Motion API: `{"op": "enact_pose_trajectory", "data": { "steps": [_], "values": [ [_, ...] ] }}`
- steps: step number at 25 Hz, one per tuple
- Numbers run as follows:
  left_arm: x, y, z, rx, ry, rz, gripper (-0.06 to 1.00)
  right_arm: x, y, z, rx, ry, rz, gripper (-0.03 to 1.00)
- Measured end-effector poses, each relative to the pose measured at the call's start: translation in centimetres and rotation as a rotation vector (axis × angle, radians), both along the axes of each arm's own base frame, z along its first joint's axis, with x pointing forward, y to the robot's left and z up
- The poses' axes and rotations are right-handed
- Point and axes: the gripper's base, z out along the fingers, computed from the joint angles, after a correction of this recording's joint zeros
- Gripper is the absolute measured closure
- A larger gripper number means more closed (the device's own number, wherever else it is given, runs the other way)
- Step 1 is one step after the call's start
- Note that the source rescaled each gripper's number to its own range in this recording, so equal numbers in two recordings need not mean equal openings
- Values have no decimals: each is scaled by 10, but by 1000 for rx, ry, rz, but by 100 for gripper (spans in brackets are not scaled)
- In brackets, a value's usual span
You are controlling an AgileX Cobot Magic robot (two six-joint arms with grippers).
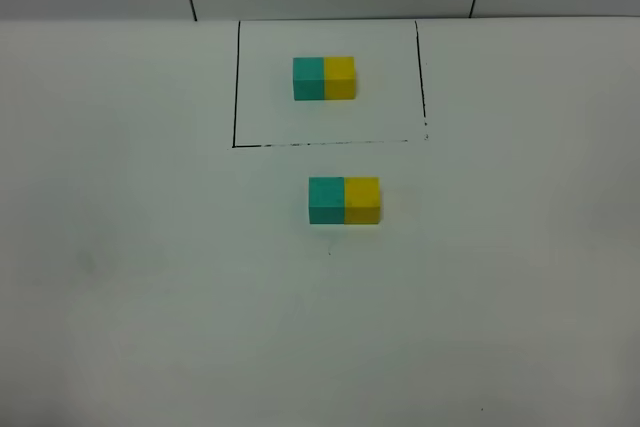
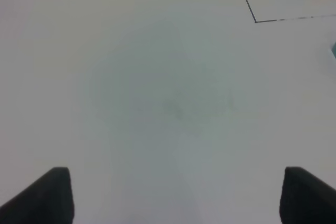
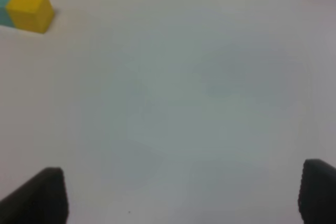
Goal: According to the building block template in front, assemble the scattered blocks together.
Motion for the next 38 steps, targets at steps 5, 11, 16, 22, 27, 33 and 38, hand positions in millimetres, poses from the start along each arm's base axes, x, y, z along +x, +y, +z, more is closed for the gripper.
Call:
{"op": "enact_pose_trajectory", "data": {
  "steps": [5, 11, 16, 22, 27, 33, 38],
  "values": [
    [0, 0, 0, 0, 0, 0, 26, -12, 0, -1, 7, -74, 19, -3],
    [0, 0, 0, 1, 0, 1, 26, -12, -2, -1, 26, -72, 61, -3],
    [0, 0, 0, 1, 0, 1, 26, -12, -3, -1, 31, -71, 53, -3],
    [0, 0, 0, 1, 0, 1, 26, -12, -3, -1, 33, -71, 52, -2],
    [0, 0, 0, 1, 0, 1, 26, -12, -3, -1, 33, -71, 52, -2],
    [0, 0, 0, 1, 0, 1, 26, -12, -3, -1, 33, -71, 52, -2],
    [0, 0, 0, 1, 0, 1, 26, -12, -3, -1, 34, -71, 52, -2]
  ]
}}
